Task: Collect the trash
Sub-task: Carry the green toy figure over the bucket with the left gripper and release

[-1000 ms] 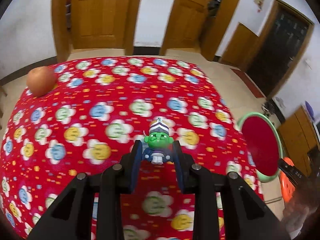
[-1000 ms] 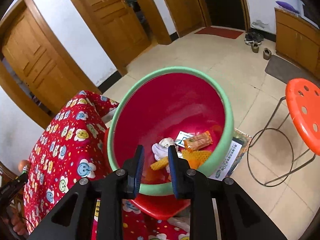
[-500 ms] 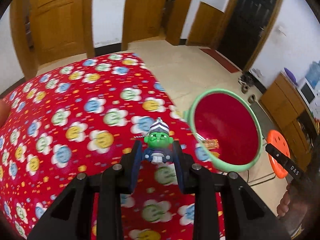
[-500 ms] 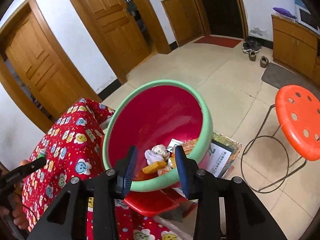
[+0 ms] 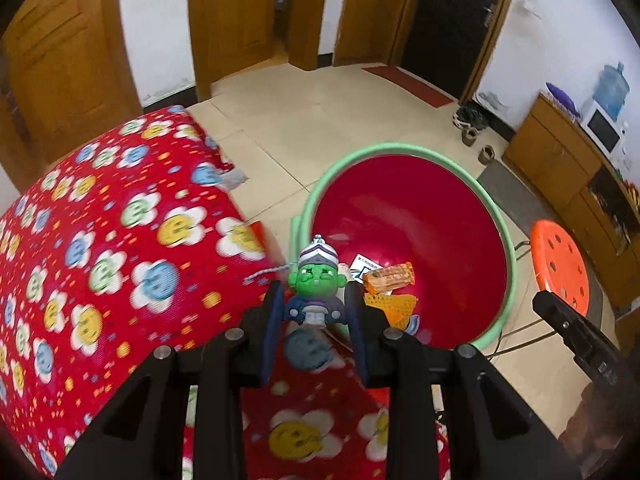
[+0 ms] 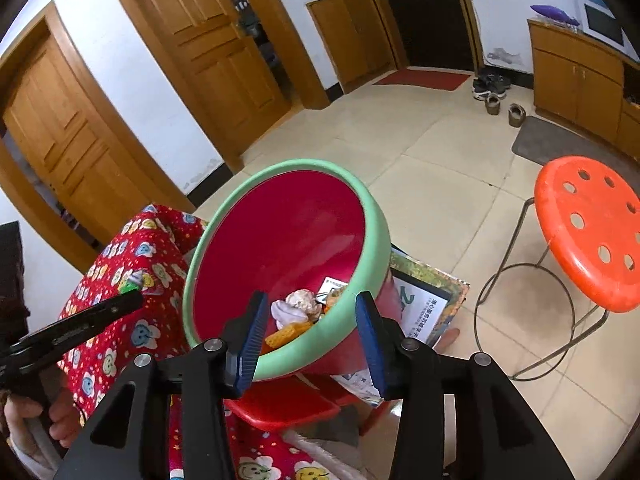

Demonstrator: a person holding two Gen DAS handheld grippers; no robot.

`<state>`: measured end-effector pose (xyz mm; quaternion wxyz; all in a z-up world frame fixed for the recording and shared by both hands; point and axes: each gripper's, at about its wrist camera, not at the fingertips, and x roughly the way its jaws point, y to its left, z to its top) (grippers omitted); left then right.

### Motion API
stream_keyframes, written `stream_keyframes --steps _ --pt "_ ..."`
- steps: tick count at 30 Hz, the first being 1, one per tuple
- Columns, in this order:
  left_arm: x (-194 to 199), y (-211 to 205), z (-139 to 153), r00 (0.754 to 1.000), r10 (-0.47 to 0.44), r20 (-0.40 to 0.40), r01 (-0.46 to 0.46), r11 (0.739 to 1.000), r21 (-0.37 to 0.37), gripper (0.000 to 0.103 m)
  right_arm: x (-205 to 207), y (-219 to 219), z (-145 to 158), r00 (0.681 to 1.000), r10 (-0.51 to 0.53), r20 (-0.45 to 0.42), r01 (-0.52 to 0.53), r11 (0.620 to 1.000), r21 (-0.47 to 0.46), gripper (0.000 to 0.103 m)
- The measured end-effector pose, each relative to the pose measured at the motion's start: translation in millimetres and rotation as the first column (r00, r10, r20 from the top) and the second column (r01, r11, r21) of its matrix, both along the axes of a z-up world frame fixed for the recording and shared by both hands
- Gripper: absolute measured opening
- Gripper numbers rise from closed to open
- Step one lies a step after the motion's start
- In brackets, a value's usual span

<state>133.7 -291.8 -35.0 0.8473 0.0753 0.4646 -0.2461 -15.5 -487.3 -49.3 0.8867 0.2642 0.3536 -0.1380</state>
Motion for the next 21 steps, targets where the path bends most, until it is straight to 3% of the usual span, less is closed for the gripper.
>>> stream_keyframes --steps 8,12,21 --pt "5.0 -32.5 -10.0 0.999 -0.048 0.012 0.048 0.999 0.025 0.031 -2.8 -8.1 -2.7 1.000 -0.015 0.002 0.015 1.000 0.002 0.052" --pt "2.7 -36.2 -6.3 0.998 -0.052 0.041 0.050 0.998 0.034 0.054 -2.8 -8.4 -3.6 1.000 -0.014 -0.001 0.014 1.000 0.002 0.053" --pt "-7.1 -10.7 11.0 0.997 0.008 0.071 -0.010 1.000 0.028 0.060 -5.5 4.7 7.7 1.000 0.013 0.017 -0.013 1.000 -0.006 0.056"
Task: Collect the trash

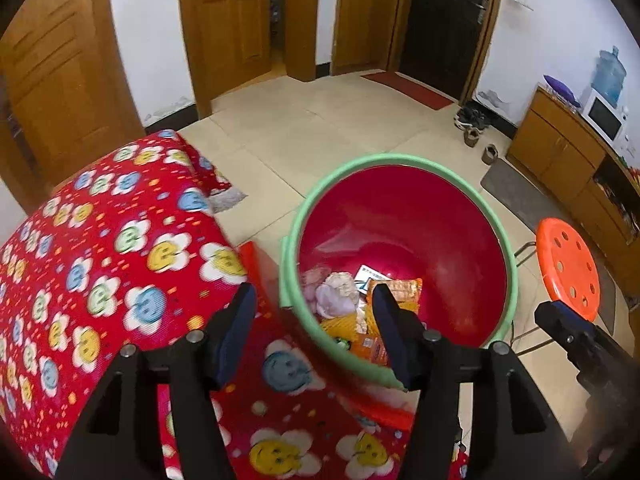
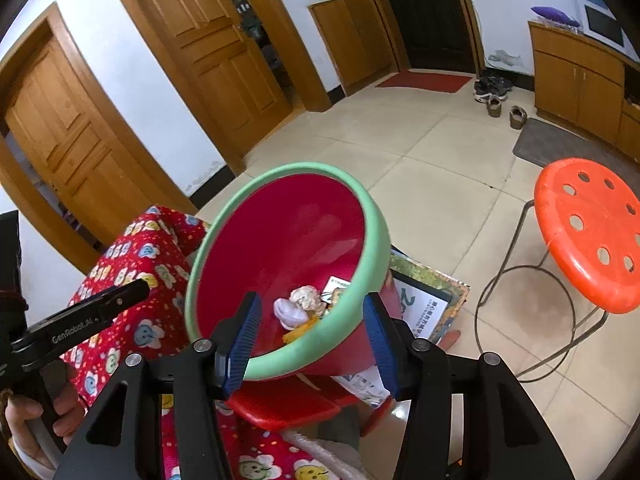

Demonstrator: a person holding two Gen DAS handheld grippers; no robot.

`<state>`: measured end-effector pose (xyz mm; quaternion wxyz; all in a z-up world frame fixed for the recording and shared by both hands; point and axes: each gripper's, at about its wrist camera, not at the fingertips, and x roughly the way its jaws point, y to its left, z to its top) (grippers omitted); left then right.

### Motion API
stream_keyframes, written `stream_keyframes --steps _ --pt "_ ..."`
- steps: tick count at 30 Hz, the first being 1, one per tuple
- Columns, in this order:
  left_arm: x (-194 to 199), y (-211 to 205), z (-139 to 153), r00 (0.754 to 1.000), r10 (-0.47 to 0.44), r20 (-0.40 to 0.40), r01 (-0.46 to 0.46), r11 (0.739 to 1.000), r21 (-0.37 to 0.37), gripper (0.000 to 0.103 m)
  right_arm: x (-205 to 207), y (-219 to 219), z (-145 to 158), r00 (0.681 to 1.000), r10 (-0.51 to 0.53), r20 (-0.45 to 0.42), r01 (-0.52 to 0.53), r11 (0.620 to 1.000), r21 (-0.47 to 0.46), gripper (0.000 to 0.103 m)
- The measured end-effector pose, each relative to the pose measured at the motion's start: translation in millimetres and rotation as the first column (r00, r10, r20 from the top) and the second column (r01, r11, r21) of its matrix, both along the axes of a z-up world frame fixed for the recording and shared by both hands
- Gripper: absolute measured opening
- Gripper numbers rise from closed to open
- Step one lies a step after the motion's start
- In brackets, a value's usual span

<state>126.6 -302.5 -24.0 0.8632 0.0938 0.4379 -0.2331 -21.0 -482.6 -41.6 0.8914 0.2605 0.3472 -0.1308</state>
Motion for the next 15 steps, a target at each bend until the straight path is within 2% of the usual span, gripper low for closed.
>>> stream_keyframes --steps 9,13,15 --pt "-25.0 55.3 23.2 0.993 0.111 0.039 -0.111 0.994 -0.015 0.072 -1.8 42.0 25.2 0.995 0.089 0.045 -0.088 0.996 -0.021 0.058" --pt "-38.9 84.5 33.6 0.985 0.166 0.052 -0.165 0.986 -0.023 0.073 -2.5 67.1 33.7 0.988 0.143 0.055 -0.141 0.989 -0.036 0.059" --pt "-47.1 100.4 39.7 0.979 0.196 0.062 -0.195 0.980 -0.028 0.074 -3.0 79.3 37.0 0.985 0.165 0.056 -0.163 0.985 -0.048 0.065"
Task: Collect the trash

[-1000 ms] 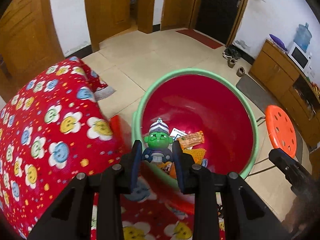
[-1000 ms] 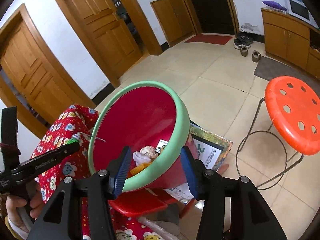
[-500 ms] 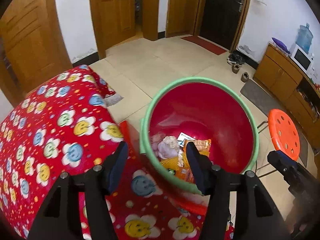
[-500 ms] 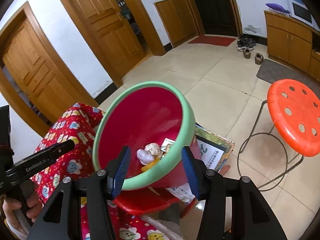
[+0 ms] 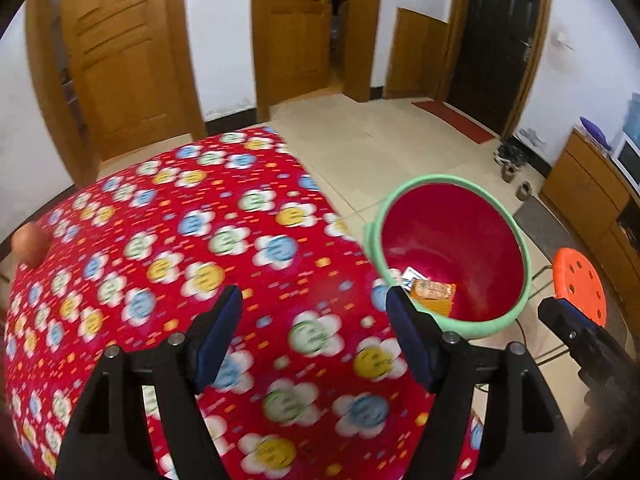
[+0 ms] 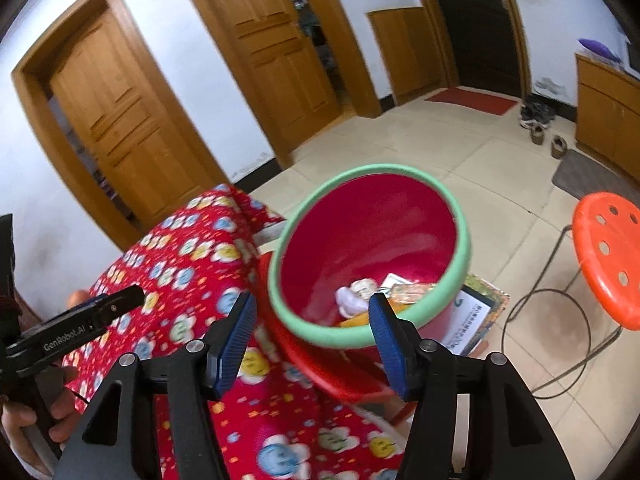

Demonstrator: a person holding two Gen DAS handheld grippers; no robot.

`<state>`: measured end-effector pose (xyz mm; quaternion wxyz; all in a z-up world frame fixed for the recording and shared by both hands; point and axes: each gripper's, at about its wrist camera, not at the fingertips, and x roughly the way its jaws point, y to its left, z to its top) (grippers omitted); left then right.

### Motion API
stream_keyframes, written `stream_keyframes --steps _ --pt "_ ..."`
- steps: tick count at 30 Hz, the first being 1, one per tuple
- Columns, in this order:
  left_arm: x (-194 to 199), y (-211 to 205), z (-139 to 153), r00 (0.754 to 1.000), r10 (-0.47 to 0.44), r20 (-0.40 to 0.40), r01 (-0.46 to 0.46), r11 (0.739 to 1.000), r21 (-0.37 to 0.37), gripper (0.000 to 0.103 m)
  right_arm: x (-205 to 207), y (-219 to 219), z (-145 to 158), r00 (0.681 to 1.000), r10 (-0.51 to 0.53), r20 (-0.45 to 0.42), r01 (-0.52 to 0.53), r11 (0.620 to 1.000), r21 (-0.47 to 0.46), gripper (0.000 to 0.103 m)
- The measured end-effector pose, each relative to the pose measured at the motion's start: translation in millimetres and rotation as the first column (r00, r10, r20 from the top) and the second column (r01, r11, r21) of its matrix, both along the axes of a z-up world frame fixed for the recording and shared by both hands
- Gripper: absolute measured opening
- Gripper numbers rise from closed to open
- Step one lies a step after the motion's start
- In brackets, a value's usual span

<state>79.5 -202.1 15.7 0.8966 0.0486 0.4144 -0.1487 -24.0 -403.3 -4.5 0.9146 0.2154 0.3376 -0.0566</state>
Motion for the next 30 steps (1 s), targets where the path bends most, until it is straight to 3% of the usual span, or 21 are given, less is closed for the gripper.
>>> stream_keyframes --steps 2,13,30 --pt "-6.7 12.7 5.5 0.999 0.029 0.016 -0.029 1.000 0.002 0.079 -2.1 13.4 4.5 1.000 0.021 0.005 -0.021 1.000 -0.015 0.073" --pt "-49.2 72.3 24.9 0.981 0.166 0.100 -0.168 0.986 0.007 0.086 -22.2 63.8 26.4 0.995 0.088 0.045 -0.084 0.994 -0.068 0.074" --pt "-97.4 111.0 36.5 0.961 0.239 0.140 -0.236 0.971 -0.040 0.086 -49.0 101.4 41.6 0.989 0.132 0.072 -0.124 0.987 -0.101 0.074"
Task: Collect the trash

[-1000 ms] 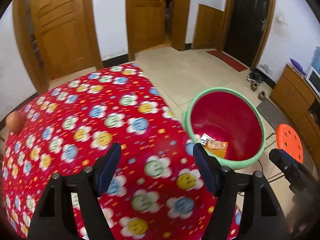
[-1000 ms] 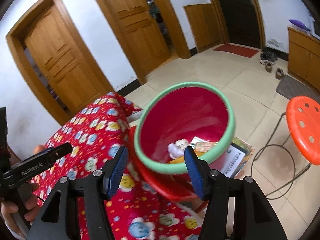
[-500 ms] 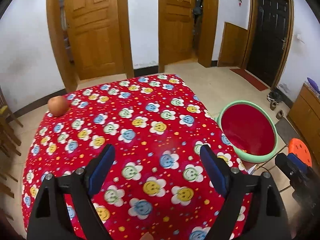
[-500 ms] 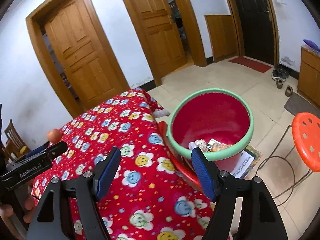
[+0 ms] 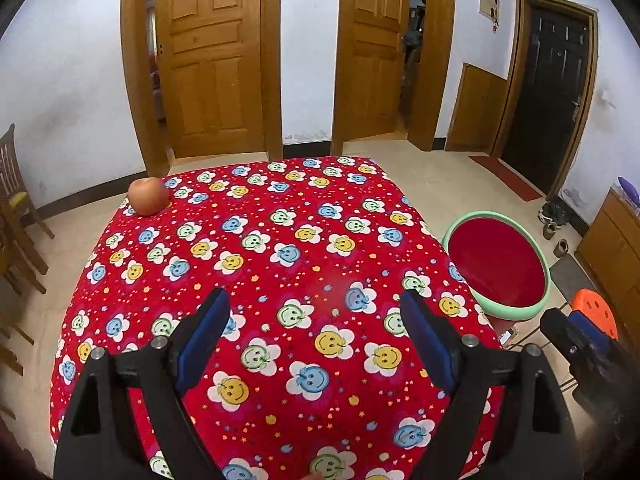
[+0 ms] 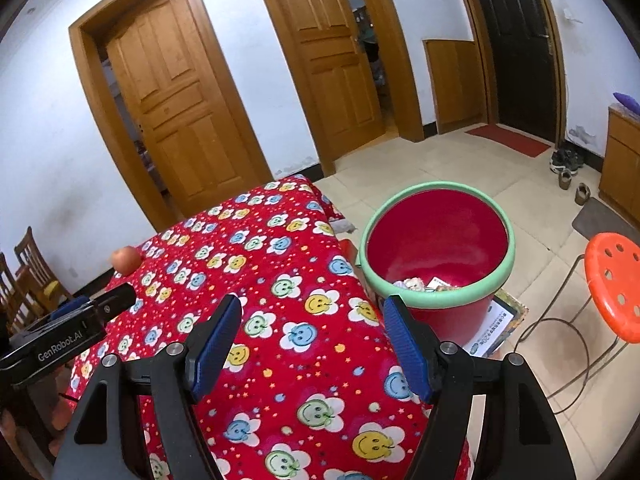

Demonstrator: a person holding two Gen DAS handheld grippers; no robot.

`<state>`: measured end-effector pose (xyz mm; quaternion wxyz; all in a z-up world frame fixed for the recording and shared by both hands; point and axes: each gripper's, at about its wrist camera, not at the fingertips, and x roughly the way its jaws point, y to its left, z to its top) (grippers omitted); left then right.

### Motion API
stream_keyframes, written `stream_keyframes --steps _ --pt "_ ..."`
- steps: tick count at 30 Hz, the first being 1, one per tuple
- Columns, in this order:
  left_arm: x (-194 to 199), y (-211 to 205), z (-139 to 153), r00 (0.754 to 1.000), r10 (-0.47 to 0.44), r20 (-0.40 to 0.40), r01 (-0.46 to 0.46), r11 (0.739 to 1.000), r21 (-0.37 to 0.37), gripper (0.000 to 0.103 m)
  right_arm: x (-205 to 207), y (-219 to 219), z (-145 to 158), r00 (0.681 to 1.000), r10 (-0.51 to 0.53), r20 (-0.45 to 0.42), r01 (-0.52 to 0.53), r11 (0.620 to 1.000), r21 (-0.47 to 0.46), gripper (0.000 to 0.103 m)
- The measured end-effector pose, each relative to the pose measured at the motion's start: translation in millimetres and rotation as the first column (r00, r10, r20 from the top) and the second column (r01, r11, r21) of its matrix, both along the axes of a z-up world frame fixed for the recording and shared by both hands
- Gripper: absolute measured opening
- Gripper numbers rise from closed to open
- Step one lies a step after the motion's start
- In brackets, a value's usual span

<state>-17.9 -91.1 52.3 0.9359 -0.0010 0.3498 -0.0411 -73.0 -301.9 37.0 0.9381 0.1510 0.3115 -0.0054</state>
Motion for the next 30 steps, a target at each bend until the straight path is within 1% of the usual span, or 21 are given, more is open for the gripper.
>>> stream_keyframes --steps 10,30 --pt "-8.4 7.9 1.9 1.000 0.010 0.009 -0.010 1.000 -0.018 0.086 -3.7 6.7 2.8 1.000 0.014 0.003 -0.014 1.000 -0.009 0.074" --pt "-9.6 9.7 1.6 1.000 0.007 0.007 -0.007 1.000 -0.021 0.086 -4.9 8.6 2.9 1.000 0.016 -0.002 -0.016 1.000 -0.006 0.074"
